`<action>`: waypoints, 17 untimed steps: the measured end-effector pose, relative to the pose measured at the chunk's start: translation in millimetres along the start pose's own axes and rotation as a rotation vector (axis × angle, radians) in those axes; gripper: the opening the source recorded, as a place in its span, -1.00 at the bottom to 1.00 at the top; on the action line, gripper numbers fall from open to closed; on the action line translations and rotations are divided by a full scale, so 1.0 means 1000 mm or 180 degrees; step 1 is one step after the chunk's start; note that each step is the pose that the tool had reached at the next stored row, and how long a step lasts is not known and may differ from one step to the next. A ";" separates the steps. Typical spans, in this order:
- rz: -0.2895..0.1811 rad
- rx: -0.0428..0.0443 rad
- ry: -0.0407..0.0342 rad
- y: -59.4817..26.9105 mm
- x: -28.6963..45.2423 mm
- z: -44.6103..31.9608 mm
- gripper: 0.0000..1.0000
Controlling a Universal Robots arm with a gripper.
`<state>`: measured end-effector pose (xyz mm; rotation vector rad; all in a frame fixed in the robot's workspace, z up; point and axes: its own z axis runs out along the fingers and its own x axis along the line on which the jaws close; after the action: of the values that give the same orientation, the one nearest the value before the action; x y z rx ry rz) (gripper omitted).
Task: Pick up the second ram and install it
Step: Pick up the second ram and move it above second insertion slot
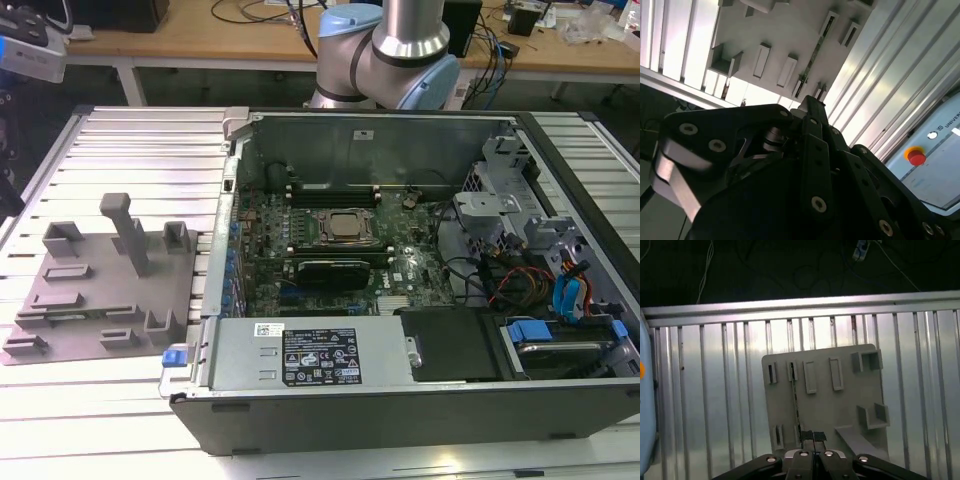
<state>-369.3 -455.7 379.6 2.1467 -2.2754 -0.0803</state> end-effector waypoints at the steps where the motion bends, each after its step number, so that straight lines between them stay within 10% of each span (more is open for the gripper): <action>1: -0.0020 0.0000 0.0001 0.0000 0.0000 0.0000 -0.84; 8: -0.0086 -0.0002 0.0004 0.0000 0.0000 0.0000 -0.83; 11: -0.0090 -0.0002 0.0004 0.0000 0.0000 0.0000 -0.32; 17: -0.0091 -0.0002 0.0004 -0.0004 0.0003 0.0091 -0.32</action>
<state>-369.3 -455.8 370.4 2.1786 -2.2439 -0.0801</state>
